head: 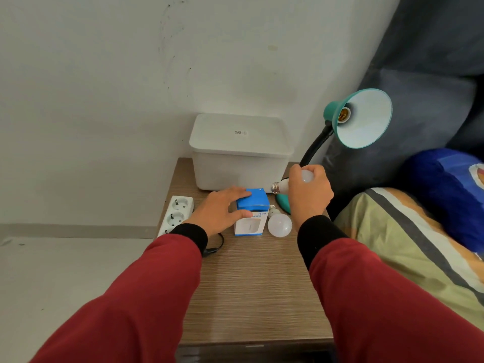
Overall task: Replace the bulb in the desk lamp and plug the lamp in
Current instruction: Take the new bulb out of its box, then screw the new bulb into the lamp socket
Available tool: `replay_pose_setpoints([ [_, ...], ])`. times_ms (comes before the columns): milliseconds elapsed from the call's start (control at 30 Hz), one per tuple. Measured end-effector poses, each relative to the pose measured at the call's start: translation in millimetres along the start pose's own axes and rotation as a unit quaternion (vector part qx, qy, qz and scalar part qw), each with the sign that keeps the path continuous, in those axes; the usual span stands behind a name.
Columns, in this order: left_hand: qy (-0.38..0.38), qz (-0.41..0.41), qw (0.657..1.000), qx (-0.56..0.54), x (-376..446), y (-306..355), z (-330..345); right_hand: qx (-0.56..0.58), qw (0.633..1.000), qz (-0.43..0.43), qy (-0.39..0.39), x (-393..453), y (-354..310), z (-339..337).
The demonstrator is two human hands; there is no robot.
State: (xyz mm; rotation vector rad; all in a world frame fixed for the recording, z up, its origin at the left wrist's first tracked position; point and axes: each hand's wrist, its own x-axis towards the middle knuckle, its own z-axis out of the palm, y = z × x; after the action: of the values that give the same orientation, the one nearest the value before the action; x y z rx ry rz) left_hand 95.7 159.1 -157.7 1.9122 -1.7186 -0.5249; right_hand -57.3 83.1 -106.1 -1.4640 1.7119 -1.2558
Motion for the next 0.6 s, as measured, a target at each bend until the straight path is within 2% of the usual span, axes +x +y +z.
replay_pose_setpoints([
  [267, 0.011, 0.010, 1.000, 0.022, 3, -6, 5, -0.005, 1.000, 0.006, -0.010, 0, -1, 5],
  [600, -0.025, 0.119, 0.972, 0.202, -1, -15, 10, 0.009, 1.000, 0.016, -0.022, -2, 5, 6],
])
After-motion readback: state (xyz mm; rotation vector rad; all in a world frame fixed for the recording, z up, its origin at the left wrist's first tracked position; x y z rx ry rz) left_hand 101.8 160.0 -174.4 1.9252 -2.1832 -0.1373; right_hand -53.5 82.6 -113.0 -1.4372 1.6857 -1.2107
